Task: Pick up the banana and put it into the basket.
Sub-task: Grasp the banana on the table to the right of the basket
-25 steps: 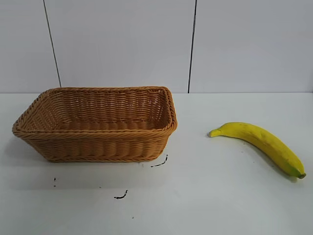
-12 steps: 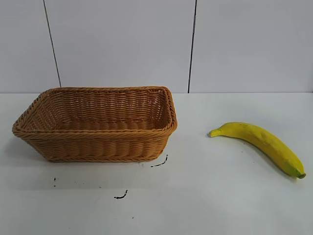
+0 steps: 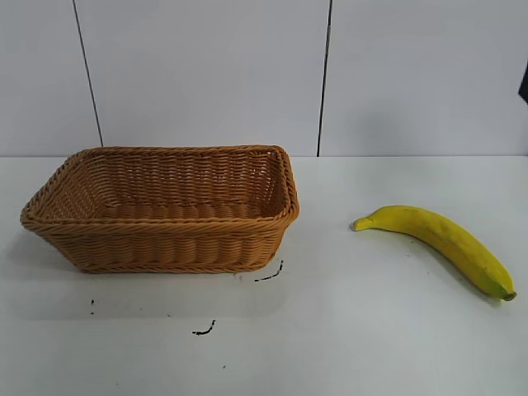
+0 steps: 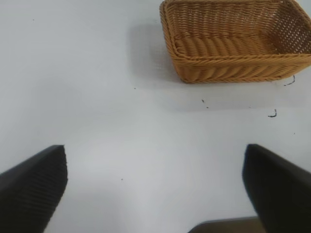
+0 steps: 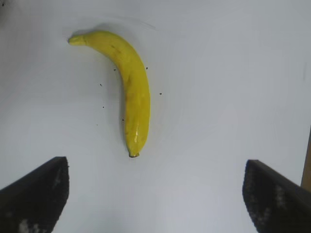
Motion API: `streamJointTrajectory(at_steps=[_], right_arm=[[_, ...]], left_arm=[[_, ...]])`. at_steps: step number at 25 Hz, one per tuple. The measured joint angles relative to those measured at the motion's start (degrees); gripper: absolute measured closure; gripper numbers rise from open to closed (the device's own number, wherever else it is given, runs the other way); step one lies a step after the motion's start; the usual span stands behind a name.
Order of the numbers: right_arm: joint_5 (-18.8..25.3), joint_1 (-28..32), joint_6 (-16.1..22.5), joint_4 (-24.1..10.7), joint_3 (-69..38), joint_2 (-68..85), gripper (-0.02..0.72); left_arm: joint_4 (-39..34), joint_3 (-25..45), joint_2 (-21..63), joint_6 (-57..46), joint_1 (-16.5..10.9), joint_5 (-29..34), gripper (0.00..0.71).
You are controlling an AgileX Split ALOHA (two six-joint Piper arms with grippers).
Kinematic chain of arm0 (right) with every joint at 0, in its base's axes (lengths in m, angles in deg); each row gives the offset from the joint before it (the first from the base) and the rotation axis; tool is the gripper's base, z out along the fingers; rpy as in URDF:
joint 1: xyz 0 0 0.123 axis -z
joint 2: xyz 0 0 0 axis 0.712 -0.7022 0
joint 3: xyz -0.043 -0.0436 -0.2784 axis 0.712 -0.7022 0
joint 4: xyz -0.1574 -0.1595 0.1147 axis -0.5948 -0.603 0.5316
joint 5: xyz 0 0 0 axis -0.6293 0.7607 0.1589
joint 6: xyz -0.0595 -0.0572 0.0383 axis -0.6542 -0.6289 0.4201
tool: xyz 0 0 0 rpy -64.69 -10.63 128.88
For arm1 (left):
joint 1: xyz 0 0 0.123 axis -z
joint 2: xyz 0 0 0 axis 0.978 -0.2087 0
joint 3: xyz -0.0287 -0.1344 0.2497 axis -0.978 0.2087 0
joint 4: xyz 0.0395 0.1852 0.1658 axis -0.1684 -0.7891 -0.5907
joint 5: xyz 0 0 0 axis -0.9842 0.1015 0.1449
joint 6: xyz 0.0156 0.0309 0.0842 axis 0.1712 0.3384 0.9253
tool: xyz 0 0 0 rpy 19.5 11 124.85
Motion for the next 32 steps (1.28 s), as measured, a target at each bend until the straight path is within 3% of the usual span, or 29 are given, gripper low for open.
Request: streamJointTrajectory(at_steps=[14,32], right_arm=[[-9.0,-1.4,0.4,-1.9,0.1,-13.6,0.008],[-15.2,-1.4,2.1,-1.7,0.1,-27.6,0.008]], left_arm=[[0.0,0.0,0.0,0.0,0.0,0.0,0.015],[0.0,0.0,0.0,0.0,0.0,0.0,0.015]])
